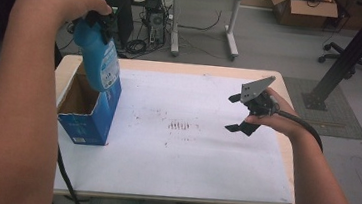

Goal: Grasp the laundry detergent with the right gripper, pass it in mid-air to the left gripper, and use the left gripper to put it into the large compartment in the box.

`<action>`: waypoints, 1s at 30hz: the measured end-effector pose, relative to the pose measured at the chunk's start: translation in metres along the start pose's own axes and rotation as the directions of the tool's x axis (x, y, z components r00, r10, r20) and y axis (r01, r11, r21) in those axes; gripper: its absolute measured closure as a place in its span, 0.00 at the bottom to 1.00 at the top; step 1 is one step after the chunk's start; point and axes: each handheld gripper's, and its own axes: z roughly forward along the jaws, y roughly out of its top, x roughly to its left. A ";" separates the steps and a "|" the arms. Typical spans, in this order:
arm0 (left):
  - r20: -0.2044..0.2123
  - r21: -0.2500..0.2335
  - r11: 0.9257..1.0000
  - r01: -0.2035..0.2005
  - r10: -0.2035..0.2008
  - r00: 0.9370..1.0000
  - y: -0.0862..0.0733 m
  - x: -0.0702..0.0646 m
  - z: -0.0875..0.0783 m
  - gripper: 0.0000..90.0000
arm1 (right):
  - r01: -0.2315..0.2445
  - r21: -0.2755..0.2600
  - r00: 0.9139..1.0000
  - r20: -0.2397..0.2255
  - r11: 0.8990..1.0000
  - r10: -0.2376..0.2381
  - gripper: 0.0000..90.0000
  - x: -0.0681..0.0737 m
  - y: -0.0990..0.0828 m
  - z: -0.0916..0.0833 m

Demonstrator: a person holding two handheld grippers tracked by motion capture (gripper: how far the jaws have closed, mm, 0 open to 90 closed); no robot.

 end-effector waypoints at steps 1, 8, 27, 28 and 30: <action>-0.002 -0.003 1.000 0.012 -0.012 1.000 0.000 0.003 0.000 0.42 | 0.000 0.004 1.000 -0.001 1.000 0.000 0.02 0.000 0.000 0.000; -0.017 0.006 0.997 0.075 -0.075 0.997 -0.004 0.022 0.002 0.42 | 0.002 0.031 1.000 -0.006 1.000 -0.001 0.02 -0.003 0.002 -0.003; -0.025 0.030 0.986 0.165 -0.164 0.986 -0.009 0.053 0.024 0.42 | 0.022 0.124 0.999 -0.030 0.992 -0.018 0.02 -0.008 0.010 -0.009; -0.022 0.032 0.985 0.170 -0.169 0.985 -0.009 0.054 0.026 0.42 | 0.023 0.129 0.999 -0.033 0.991 -0.019 0.02 -0.009 0.011 -0.010; -0.022 0.035 0.984 0.177 -0.177 0.984 -0.010 0.056 0.029 0.42 | 0.029 0.148 0.999 -0.044 0.989 -0.022 0.02 -0.009 0.013 -0.012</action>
